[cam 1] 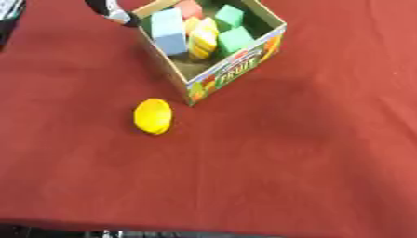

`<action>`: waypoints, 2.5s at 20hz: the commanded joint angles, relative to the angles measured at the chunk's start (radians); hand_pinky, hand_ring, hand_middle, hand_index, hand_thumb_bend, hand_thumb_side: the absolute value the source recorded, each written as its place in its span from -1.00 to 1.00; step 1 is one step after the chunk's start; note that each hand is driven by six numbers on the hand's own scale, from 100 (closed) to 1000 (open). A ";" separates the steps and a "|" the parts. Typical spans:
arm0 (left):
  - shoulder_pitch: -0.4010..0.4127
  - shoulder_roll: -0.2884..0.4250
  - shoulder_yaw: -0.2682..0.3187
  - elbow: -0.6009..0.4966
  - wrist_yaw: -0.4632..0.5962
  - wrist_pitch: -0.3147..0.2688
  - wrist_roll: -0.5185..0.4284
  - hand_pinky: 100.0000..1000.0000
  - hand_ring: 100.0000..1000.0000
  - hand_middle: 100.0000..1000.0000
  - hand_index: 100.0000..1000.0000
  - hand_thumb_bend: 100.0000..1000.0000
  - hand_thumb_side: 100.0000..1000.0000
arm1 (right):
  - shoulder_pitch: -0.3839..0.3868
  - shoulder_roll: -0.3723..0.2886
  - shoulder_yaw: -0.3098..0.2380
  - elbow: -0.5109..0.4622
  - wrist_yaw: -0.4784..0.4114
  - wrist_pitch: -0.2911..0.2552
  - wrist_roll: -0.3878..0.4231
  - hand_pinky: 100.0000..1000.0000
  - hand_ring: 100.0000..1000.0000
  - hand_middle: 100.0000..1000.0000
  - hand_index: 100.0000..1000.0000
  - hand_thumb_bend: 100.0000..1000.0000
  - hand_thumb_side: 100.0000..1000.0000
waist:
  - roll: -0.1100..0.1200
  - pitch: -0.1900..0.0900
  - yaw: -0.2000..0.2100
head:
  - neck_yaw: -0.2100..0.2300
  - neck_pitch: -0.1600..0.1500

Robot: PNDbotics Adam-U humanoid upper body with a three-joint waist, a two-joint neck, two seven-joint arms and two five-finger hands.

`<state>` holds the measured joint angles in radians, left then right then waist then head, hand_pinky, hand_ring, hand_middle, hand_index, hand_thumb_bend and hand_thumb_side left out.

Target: Pick up objects on the table and place them in the box.

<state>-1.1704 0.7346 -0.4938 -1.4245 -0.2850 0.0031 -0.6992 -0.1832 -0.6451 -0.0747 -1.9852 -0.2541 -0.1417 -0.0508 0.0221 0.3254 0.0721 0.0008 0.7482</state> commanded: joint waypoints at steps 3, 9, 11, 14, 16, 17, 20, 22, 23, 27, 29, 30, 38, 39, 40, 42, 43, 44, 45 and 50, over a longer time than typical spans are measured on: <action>0.055 0.130 -0.047 -0.219 0.105 0.131 0.024 0.50 0.32 0.22 0.57 -0.08 -1.00 | -0.009 -0.021 -0.014 -0.015 -0.002 -0.002 -0.006 0.54 0.45 0.30 0.50 -1.00 0.05 | -0.004 -0.023 0.003 | -0.004 -0.001; 0.173 0.238 -0.065 -0.519 0.189 0.322 0.065 0.49 0.30 0.26 0.63 -0.14 -0.85 | -0.018 -0.011 -0.013 -0.015 0.000 -0.002 -0.006 0.54 0.45 0.30 0.50 -1.00 0.05 | -0.015 -0.009 -0.002 | -0.024 -0.021; 0.199 0.253 -0.069 -0.562 0.199 0.366 0.063 0.50 0.30 0.30 0.66 -0.15 -0.79 | -0.022 -0.007 -0.012 -0.015 0.000 -0.002 -0.005 0.54 0.45 0.30 0.50 -1.00 0.05 | -0.020 -0.004 -0.004 | -0.041 -0.023; 0.220 0.253 -0.073 -0.574 0.194 0.394 0.062 0.50 0.31 0.33 0.69 -0.15 -0.74 | -0.026 0.002 -0.011 -0.015 -0.001 -0.002 -0.004 0.54 0.45 0.30 0.50 -1.00 0.05 | -0.028 0.002 -0.006 | -0.051 -0.023; 0.229 0.250 -0.075 -0.575 0.180 0.403 0.062 0.50 0.30 0.33 0.69 -0.14 -0.74 | -0.028 0.006 -0.010 -0.015 -0.002 -0.001 -0.004 0.54 0.45 0.30 0.50 -1.00 0.05 | -0.032 0.004 -0.006 | -0.051 -0.022; 0.232 0.247 -0.078 -0.575 0.170 0.406 0.061 0.50 0.30 0.33 0.69 -0.13 -0.75 | -0.028 0.008 -0.010 -0.015 -0.002 -0.001 -0.003 0.54 0.45 0.30 0.50 -1.00 0.05 | -0.034 0.004 -0.006 | -0.049 -0.021; 0.236 0.233 -0.088 -0.575 0.137 0.410 0.050 0.49 0.29 0.32 0.67 -0.12 -0.78 | -0.029 0.012 -0.010 -0.015 -0.004 0.000 -0.003 0.54 0.45 0.30 0.50 -1.00 0.06 | -0.036 0.004 -0.007 | -0.043 -0.020; 0.239 0.224 -0.100 -0.575 0.098 0.402 0.032 0.50 0.33 0.35 0.65 -0.05 -0.82 | -0.030 0.015 -0.009 -0.015 -0.005 0.001 -0.002 0.54 0.45 0.30 0.50 -1.00 0.06 | -0.036 0.004 -0.009 | -0.037 -0.018; 0.242 0.222 -0.108 -0.575 0.065 0.389 0.018 0.52 0.35 0.38 0.64 -0.02 -0.84 | -0.030 0.016 -0.009 -0.015 -0.007 0.002 -0.002 0.54 0.45 0.30 0.50 -1.00 0.06 | -0.035 0.003 -0.011 | -0.034 -0.017; 0.265 0.210 -0.119 -0.575 -0.067 0.341 -0.043 0.53 0.39 0.41 0.64 0.00 -0.88 | -0.032 0.021 -0.009 -0.015 -0.011 0.004 0.000 0.54 0.45 0.30 0.50 -1.00 0.06 | -0.034 0.001 -0.016 | -0.026 -0.017; 0.275 0.195 -0.124 -0.561 -0.095 0.345 -0.064 0.53 0.39 0.41 0.65 0.00 -0.90 | -0.034 0.023 -0.008 -0.015 -0.013 0.004 0.001 0.54 0.45 0.30 0.50 -1.00 0.06 | -0.034 0.001 -0.019 | -0.021 -0.019; 0.276 0.186 -0.127 -0.548 -0.105 0.346 -0.069 0.53 0.39 0.41 0.65 0.00 -0.90 | -0.035 0.024 -0.008 -0.015 -0.014 0.005 0.001 0.54 0.45 0.30 0.50 -1.00 0.06 | -0.035 0.001 -0.021 | -0.018 -0.020; 0.283 0.126 -0.153 -0.393 -0.189 0.301 -0.060 0.53 0.42 0.42 0.63 -0.08 -0.94 | -0.040 0.034 -0.009 -0.015 -0.019 0.004 0.001 0.54 0.45 0.30 0.50 -1.00 0.06 | -0.042 0.008 -0.033 | -0.008 -0.032; 0.283 0.118 -0.154 -0.374 -0.199 0.293 -0.051 0.53 0.42 0.43 0.63 -0.09 -0.94 | -0.040 0.035 -0.009 -0.015 -0.019 0.004 0.002 0.54 0.45 0.30 0.50 -1.00 0.06 | -0.044 0.009 -0.034 | -0.007 -0.034; 0.283 0.112 -0.155 -0.357 -0.209 0.285 -0.043 0.54 0.43 0.44 0.63 -0.12 -0.95 | -0.041 0.036 -0.009 -0.015 -0.019 0.005 0.003 0.54 0.45 0.30 0.50 -1.00 0.06 | -0.045 0.010 -0.034 | -0.007 -0.036; 0.285 0.102 -0.157 -0.326 -0.227 0.268 -0.032 0.56 0.47 0.48 0.64 -0.14 -0.97 | -0.042 0.038 -0.008 -0.015 -0.018 0.005 0.004 0.54 0.45 0.30 0.50 -1.00 0.07 | -0.047 0.014 -0.034 | -0.005 -0.041; 0.287 0.099 -0.158 -0.312 -0.237 0.259 -0.029 0.57 0.49 0.50 0.64 -0.14 -0.97 | -0.042 0.040 -0.008 -0.015 -0.018 0.005 0.004 0.54 0.45 0.30 0.50 -1.00 0.07 | -0.048 0.016 -0.034 | -0.005 -0.043; 0.289 0.096 -0.158 -0.299 -0.246 0.251 -0.027 0.57 0.50 0.52 0.64 -0.14 -0.98 | -0.042 0.041 -0.008 -0.015 -0.018 0.006 0.005 0.54 0.45 0.30 0.50 -1.00 0.07 | -0.049 0.018 -0.034 | -0.005 -0.045; 0.292 0.094 -0.158 -0.289 -0.252 0.244 -0.027 0.57 0.49 0.51 0.64 -0.16 -0.98 | -0.042 0.042 -0.008 -0.015 -0.018 0.006 0.005 0.54 0.45 0.30 0.50 -1.00 0.07 | -0.049 0.020 -0.034 | -0.005 -0.046; 0.296 0.078 -0.155 -0.259 -0.244 0.228 -0.013 0.48 0.36 0.34 0.54 -0.41 -1.00 | -0.044 0.049 -0.007 -0.015 -0.018 0.008 0.003 0.54 0.45 0.30 0.50 -1.00 0.07 | -0.052 0.028 -0.032 | -0.003 -0.049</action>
<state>-0.8634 0.8008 -0.6586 -1.6845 -0.5310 0.2364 -0.7178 -0.2192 -0.5821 -0.0739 -1.9852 -0.2659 -0.1349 -0.0479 -0.0307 0.3714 0.0400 -0.0049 0.7112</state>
